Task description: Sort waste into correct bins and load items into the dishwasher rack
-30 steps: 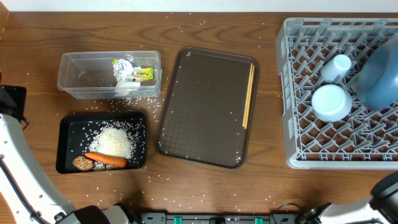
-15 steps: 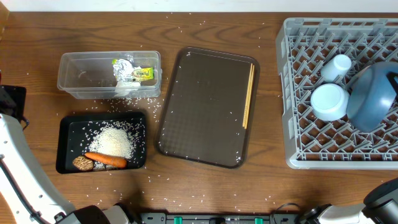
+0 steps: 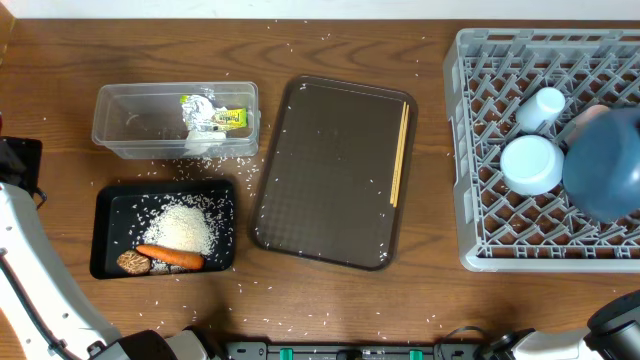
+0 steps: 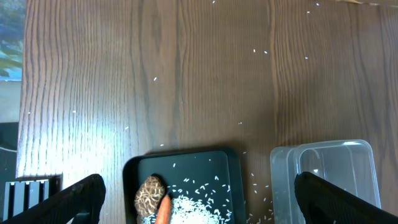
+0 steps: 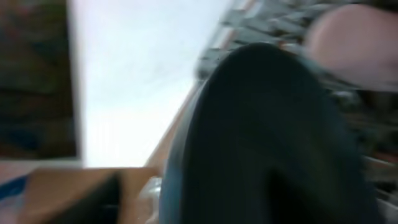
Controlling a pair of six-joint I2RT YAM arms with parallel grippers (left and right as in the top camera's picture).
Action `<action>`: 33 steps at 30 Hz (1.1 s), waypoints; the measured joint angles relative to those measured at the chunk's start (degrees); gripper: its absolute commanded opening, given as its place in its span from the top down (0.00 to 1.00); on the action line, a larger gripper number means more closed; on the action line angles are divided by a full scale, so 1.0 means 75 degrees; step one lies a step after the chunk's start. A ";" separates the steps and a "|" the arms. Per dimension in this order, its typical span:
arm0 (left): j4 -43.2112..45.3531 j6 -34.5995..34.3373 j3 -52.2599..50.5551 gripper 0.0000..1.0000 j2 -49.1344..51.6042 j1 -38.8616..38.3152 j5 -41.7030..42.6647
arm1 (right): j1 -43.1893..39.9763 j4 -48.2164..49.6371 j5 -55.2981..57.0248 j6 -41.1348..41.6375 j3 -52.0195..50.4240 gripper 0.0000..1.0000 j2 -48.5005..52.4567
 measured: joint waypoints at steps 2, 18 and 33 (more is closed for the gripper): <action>0.0000 0.0000 0.0000 0.02 0.0000 0.0000 0.0000 | -0.0020 -0.0026 0.0641 0.0119 0.0052 0.01 -0.0038; 0.0003 0.0000 0.0000 0.02 0.0000 0.0000 0.0000 | 0.0204 -0.2352 0.4966 0.0819 0.3847 0.01 -0.0256; 0.0000 0.0000 0.0000 0.02 0.0000 0.0000 0.0000 | 0.4628 -0.1708 0.4887 0.0624 0.4893 0.01 -0.0391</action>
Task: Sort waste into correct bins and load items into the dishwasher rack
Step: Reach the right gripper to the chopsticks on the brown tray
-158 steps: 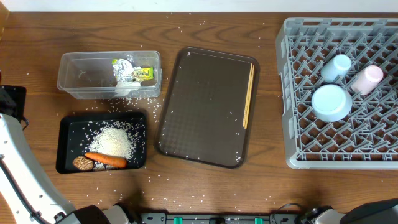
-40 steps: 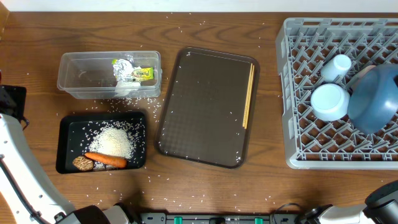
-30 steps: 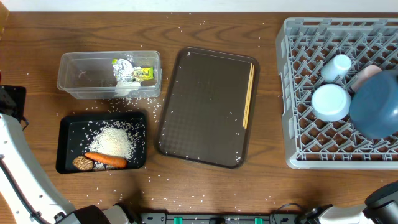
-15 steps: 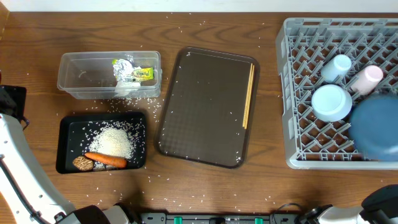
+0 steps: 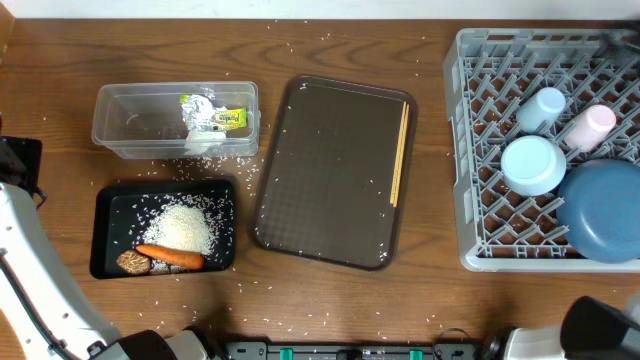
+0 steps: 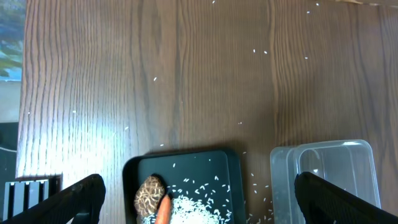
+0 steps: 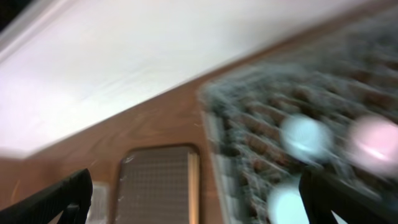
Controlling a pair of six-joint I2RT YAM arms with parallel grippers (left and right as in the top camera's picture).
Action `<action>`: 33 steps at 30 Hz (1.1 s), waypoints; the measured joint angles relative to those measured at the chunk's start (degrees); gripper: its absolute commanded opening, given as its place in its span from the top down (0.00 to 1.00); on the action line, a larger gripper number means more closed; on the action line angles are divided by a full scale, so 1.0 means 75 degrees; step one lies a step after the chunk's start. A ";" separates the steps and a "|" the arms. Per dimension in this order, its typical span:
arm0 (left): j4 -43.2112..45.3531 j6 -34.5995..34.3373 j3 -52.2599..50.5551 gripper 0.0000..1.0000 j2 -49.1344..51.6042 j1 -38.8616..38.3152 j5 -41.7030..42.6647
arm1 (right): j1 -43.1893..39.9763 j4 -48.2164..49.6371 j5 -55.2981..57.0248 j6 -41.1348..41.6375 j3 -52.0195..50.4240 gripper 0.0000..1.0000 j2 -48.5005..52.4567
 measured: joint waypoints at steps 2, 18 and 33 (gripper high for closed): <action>0.0003 0.0000 0.0000 0.02 0.0000 0.0000 0.0000 | 0.0868 0.0536 -0.0082 -0.0134 -0.0064 0.01 0.0076; 0.0000 0.0000 0.0000 0.02 0.0000 0.0000 0.0000 | 0.5528 0.1064 0.3605 0.0463 -0.0239 0.20 0.3879; 0.0000 0.0000 0.0000 0.02 0.0000 0.0000 0.0000 | 0.5869 -0.0038 0.4354 0.2215 -0.0286 0.37 0.5348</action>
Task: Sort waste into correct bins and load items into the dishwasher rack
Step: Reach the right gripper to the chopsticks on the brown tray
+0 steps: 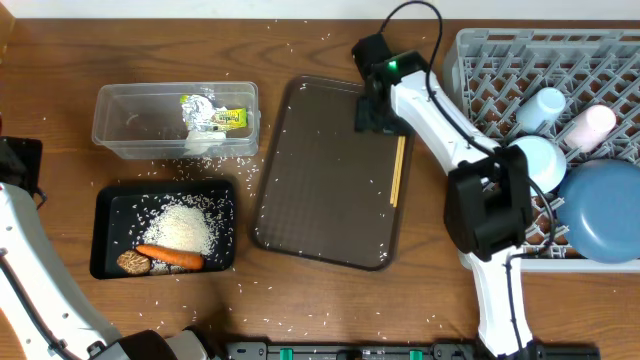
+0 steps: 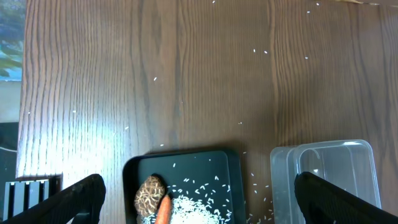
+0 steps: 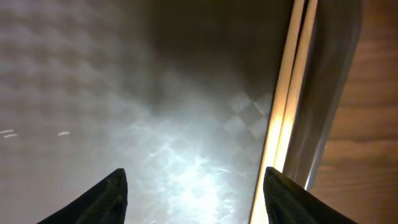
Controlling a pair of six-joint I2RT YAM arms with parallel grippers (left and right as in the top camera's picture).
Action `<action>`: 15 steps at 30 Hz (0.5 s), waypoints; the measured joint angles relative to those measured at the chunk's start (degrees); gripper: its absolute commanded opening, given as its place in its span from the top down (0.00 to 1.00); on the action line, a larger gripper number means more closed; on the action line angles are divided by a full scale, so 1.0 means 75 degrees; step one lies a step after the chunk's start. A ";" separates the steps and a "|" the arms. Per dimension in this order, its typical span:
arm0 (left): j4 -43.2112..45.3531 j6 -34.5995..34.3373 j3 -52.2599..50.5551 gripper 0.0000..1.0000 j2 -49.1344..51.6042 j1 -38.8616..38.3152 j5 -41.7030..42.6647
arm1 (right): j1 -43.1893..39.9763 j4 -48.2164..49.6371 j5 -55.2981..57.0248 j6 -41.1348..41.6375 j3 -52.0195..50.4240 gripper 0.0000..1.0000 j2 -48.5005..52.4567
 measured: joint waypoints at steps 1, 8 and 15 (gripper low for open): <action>0.0000 0.0000 0.0000 0.02 0.0000 0.0000 0.0000 | 0.0000 -0.0058 0.0015 0.0076 0.0000 0.38 0.0087; 0.0000 0.0000 0.0000 0.02 0.0000 0.0000 0.0000 | 0.0000 -0.0256 0.0035 0.0388 -0.0012 0.38 0.0411; 0.0000 0.0000 0.0000 0.02 0.0003 0.0000 0.0000 | -0.0096 -0.0475 0.0169 0.0533 -0.0012 0.38 0.0411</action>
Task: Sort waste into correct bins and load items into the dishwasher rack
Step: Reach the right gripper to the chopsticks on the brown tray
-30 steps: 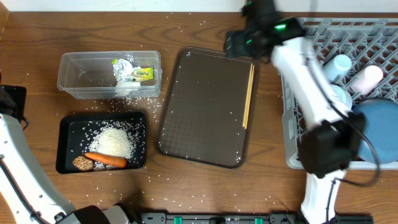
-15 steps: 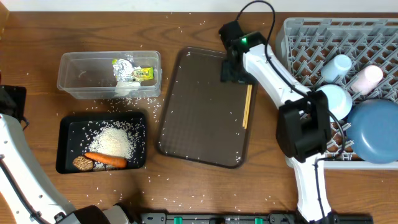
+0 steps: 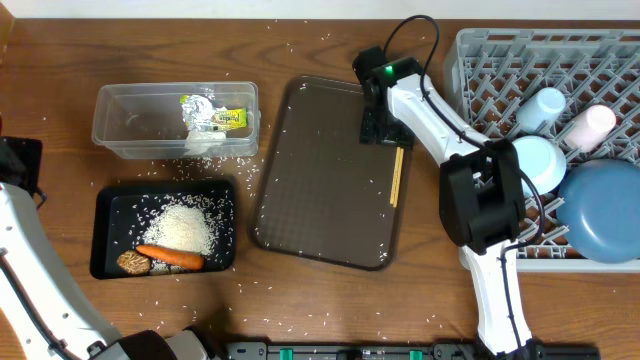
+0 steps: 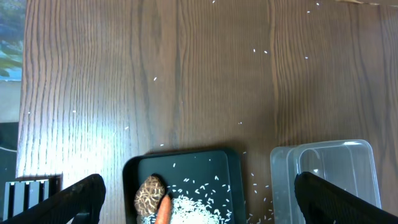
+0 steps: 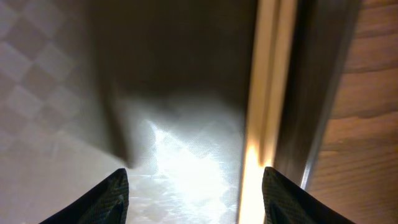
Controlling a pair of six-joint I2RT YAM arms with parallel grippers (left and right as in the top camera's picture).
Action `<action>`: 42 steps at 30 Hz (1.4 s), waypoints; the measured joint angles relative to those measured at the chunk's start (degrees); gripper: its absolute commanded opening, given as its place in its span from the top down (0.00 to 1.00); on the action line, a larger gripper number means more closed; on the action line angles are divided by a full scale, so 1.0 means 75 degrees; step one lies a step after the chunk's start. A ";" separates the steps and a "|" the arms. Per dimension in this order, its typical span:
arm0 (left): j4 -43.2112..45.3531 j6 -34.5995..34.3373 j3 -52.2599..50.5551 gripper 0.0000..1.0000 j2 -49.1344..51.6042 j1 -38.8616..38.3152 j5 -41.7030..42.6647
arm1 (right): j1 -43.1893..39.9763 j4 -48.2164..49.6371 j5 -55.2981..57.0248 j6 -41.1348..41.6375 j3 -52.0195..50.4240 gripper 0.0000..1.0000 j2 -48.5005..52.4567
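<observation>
A pair of wooden chopsticks [image 3: 397, 178] lies along the right edge of the brown tray [image 3: 320, 180]. My right gripper [image 3: 384, 126] is open low over their far end. In the right wrist view the chopsticks [image 5: 267, 93] run just inside the right finger [image 5: 283, 196] of the right gripper [image 5: 196, 199]. The grey dishwasher rack [image 3: 480, 70] holds a blue bowl [image 3: 600, 205], a white cup [image 3: 530, 165], a pale blue cup [image 3: 544, 105] and a pink cup [image 3: 592, 124]. My left gripper [image 4: 199, 205] is open and empty, high above the table.
A clear bin [image 3: 120, 125] with wrappers stands at the back left. In front of it a black bin [image 3: 110, 235] holds rice, a carrot and a mushroom. Rice grains are scattered over the table and tray. My left arm [image 3: 25, 250] runs along the left edge.
My right gripper has shifted a little toward the front along the tray's right edge and sits closer to the tray, with the chopsticks nearer its right finger. The left arm has not moved.
The blue bowl was first over the rack, close before the right wrist camera. Then it lay in the rack's front right corner with the right arm drawn away. Then my right gripper stood open over the tray's far right corner, and now lower by the chopsticks.
</observation>
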 measured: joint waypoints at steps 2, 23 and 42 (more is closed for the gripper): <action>0.0000 0.0000 0.0000 0.02 -0.0003 0.0000 0.0000 | -0.0052 -0.0029 -0.0009 0.0006 0.0000 0.37 0.0000; 0.0000 0.0000 0.0000 0.02 -0.0003 0.0000 0.0000 | -0.0128 0.0047 0.0015 -0.0006 0.0000 0.39 0.0000; 0.0000 0.0000 0.0000 0.02 -0.0003 0.0000 0.0000 | -0.0047 0.0070 0.0015 -0.0009 0.0000 0.38 0.0058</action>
